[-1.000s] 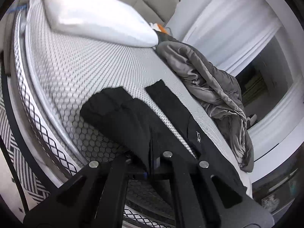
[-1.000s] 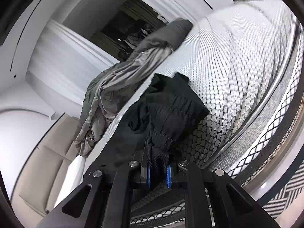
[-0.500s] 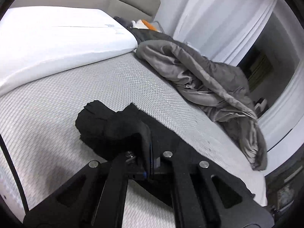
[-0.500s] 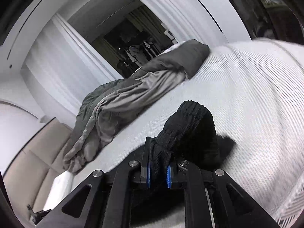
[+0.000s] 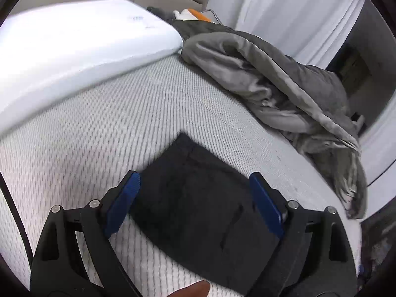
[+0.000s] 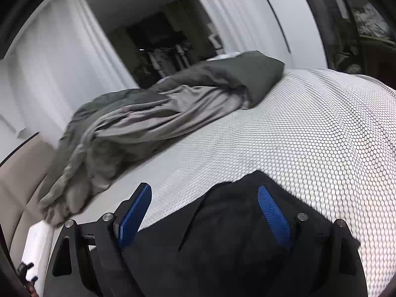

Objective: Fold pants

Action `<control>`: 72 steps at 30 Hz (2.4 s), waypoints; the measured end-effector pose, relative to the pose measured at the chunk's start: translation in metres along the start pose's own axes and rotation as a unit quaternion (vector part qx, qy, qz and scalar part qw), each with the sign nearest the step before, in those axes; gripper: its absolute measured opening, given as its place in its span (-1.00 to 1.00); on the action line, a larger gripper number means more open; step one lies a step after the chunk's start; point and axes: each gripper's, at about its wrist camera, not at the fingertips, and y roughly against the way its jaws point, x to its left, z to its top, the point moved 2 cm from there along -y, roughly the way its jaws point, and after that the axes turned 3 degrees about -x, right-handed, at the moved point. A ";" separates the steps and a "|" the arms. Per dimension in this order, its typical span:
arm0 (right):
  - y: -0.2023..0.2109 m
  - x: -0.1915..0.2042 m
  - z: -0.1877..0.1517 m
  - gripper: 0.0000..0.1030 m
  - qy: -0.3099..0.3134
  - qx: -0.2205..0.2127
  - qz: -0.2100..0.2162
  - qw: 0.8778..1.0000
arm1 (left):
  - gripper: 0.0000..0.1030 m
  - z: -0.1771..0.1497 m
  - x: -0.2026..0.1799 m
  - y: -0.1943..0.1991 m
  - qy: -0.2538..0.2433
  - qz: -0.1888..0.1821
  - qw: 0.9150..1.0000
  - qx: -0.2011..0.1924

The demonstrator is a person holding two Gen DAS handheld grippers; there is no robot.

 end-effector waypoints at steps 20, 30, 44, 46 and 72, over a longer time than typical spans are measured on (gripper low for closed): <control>0.057 -0.037 -0.092 0.90 -0.039 0.070 0.088 0.993 | -0.99 -0.132 -0.004 -0.022 0.029 -0.046 0.995 0.078; 0.063 -0.052 -0.091 0.90 -0.022 0.075 0.075 0.994 | -0.58 -0.139 0.021 0.005 0.035 -0.005 0.994 0.099; 0.072 -0.110 -0.089 0.90 -0.071 0.110 0.035 0.991 | -0.74 -0.124 0.014 -0.050 0.111 -0.068 0.985 0.114; 0.064 -0.129 -0.091 0.90 -0.106 0.133 0.032 0.985 | -0.82 -0.114 0.004 -0.063 0.113 -0.070 0.986 0.097; 0.106 -0.136 -0.122 0.02 -0.094 0.151 0.061 0.982 | -0.53 -0.160 0.061 0.080 -0.023 0.017 0.999 0.040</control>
